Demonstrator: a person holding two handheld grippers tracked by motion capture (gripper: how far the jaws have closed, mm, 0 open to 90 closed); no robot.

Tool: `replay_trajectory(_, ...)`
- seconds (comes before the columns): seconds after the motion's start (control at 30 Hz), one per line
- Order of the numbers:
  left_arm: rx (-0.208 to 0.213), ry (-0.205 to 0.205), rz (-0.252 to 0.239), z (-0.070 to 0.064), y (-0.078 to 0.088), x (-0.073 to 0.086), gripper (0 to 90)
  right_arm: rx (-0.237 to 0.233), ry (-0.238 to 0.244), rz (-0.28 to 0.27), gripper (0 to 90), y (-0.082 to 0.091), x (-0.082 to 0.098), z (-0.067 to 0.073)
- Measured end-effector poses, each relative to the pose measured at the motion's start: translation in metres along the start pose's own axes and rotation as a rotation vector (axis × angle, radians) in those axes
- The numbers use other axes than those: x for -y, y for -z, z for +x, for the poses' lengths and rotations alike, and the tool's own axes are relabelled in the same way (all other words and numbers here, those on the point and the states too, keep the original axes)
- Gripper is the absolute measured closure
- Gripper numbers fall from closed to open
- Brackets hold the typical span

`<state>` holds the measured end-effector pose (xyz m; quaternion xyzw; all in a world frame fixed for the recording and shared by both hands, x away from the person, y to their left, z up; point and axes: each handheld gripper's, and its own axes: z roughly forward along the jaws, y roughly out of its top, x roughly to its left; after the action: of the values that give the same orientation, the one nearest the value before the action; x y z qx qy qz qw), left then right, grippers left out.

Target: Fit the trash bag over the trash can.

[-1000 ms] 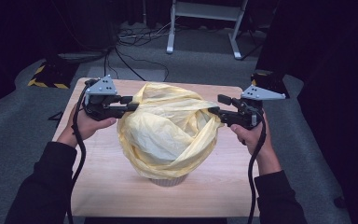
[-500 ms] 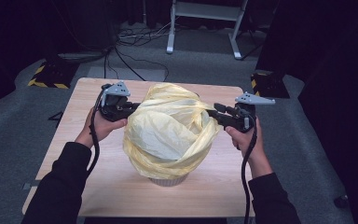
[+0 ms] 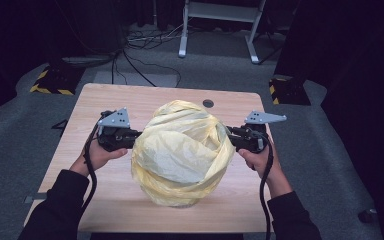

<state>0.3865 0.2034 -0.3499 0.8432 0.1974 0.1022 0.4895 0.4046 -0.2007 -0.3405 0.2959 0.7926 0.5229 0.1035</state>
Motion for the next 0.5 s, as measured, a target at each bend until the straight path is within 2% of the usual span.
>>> replay_trajectory(0.13, -0.004, -0.007, -0.022, -0.007, 0.010, 0.011, 86.4, -0.001, 0.022, -0.004, 53.3, 0.010, 0.005, -0.001)
replay_trajectory(0.17, -0.003, -0.006, -0.027, -0.008, 0.012, 0.014, 86.4, -0.002, 0.023, -0.013, 51.8, 0.013, 0.008, -0.003)
replay_trajectory(0.2, -0.020, -0.008, -0.027, -0.010, 0.014, 0.015, 84.6, -0.009, 0.023, -0.039, 45.9, 0.022, 0.012, -0.007)
replay_trajectory(0.23, -0.042, 0.000, -0.036, -0.010, 0.016, 0.017, 84.6, -0.009, 0.023, -0.039, 45.9, 0.022, 0.012, -0.007)
replay_trajectory(0.27, -0.047, 0.013, -0.055, -0.010, 0.020, 0.019, 79.4, -0.005, 0.021, -0.052, 44.6, 0.027, 0.013, -0.008)
replay_trajectory(0.3, -0.025, 0.012, -0.077, -0.009, 0.024, 0.021, 80.2, -0.003, 0.012, -0.066, 43.4, 0.032, 0.014, -0.010)
replay_trajectory(0.33, -0.026, 0.010, -0.082, -0.009, 0.028, 0.022, 80.9, -0.002, 0.004, -0.083, 43.0, 0.037, 0.015, -0.012)
replay_trajectory(0.37, -0.046, 0.008, -0.079, -0.010, 0.030, 0.023, 80.7, 0.002, -0.003, -0.094, 42.7, 0.042, 0.016, -0.013)
replay_trajectory(0.4, -0.044, 0.008, -0.082, -0.011, 0.033, 0.024, 79.0, 0.008, 0.002, -0.099, 41.7, 0.046, 0.016, -0.013)
replay_trajectory(0.43, -0.041, 0.004, -0.086, -0.012, 0.035, 0.025, 76.7, 0.004, 0.015, -0.099, 40.8, 0.049, 0.016, -0.013)
replay_trajectory(0.5, -0.065, -0.017, -0.070, -0.015, 0.041, 0.026, 76.8, 0.013, 0.037, -0.091, 38.7, 0.056, 0.016, -0.010)
